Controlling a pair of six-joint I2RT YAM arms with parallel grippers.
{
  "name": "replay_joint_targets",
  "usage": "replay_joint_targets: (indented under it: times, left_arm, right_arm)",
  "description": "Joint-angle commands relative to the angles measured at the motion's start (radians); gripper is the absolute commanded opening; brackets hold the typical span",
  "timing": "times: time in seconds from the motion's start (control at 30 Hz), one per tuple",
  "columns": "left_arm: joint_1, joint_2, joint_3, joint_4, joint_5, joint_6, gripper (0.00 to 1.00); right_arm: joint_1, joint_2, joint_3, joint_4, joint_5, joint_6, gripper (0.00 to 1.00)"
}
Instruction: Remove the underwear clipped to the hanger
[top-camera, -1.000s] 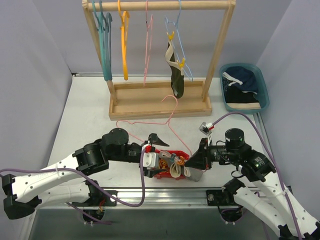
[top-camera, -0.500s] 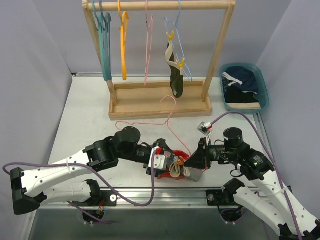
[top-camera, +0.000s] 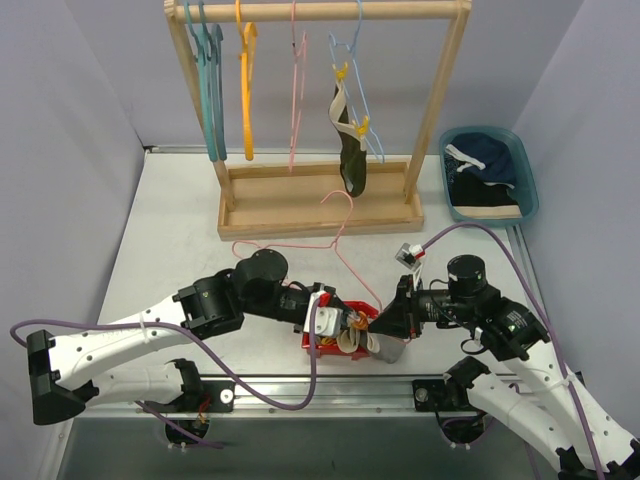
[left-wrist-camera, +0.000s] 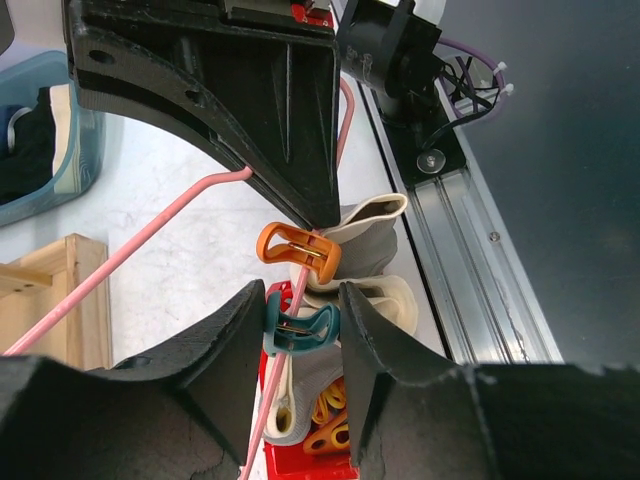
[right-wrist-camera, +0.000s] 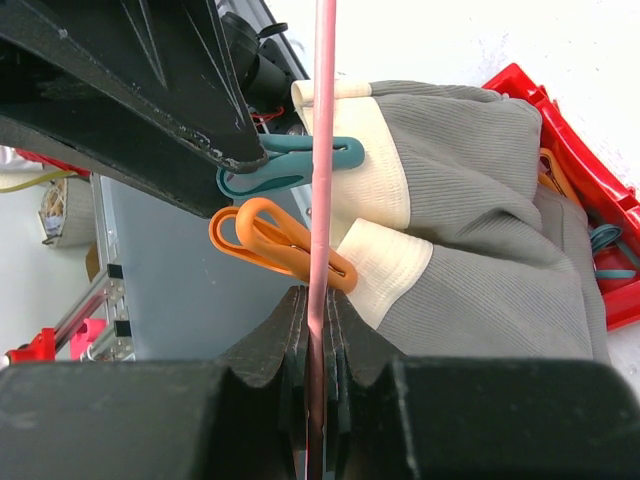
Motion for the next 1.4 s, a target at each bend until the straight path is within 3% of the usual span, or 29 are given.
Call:
replay_joint_targets:
  times: [0.0, 0.27, 0.33, 0.37, 0.43, 0.5, 0.53, 1.03, 1.1, 1.13, 1.23, 1.37]
  left_arm:
    - [-0.005, 0.004, 0.046, 0.036, 0.009, 0.026, 0.41]
    - [-0.005, -0.029, 0.029, 0.034, -0.011, 0.029, 0.47]
    - [-0.005, -0.029, 0.031, 0.027, -0.013, 0.030, 0.41]
    - [-0.005, -0.026, 0.037, 0.014, -0.013, 0.037, 0.32]
    - [-0.005, -0.012, 0.042, 0.005, -0.011, 0.040, 0.26]
    - [-0.005, -0.001, 0.051, -0.013, -0.008, 0.049, 0.05]
    - [-0.005, 0.002, 0.054, -0.016, -0.011, 0.049, 0.03]
    - [-0.005, -0.130, 0.019, 0.112, -0.111, 0.020, 0.03]
    - [-0.007, -0.148, 0.013, 0.100, -0.106, 0.020, 0.07]
    - [-0.007, -0.148, 0.014, 0.061, -0.103, 0.024, 0.22]
    - [-0.007, -0.142, 0.017, -0.031, -0.080, 0.041, 0.48]
    - [-0.008, -0.139, -0.004, -0.072, -0.081, 0.067, 0.53]
  right_arm:
    - [0.009, 0.007, 0.044, 0.018, -0.016, -0.013, 0.00]
    - [0.009, 0.004, 0.046, 0.015, -0.010, -0.014, 0.00]
    - [0.009, 0.005, 0.047, 0.017, -0.009, -0.014, 0.00]
    - [0.009, 0.008, 0.050, 0.017, -0.009, -0.016, 0.00]
    - [0.011, 0.010, 0.050, 0.015, -0.009, -0.016, 0.00]
    - [0.009, 0.010, 0.052, 0.017, -0.009, -0.016, 0.00]
    - [0.009, 0.008, 0.052, 0.015, -0.009, -0.014, 0.00]
    - [0.009, 0.017, 0.054, -0.025, 0.076, -0.034, 0.00]
    - [0.008, 0.020, 0.058, -0.025, 0.083, -0.033, 0.00]
    - [0.009, 0.020, 0.060, -0.025, 0.082, -0.033, 0.00]
    - [0.009, 0.024, 0.063, -0.026, 0.085, -0.034, 0.00]
    - [0.009, 0.025, 0.067, -0.028, 0.083, -0.037, 0.00]
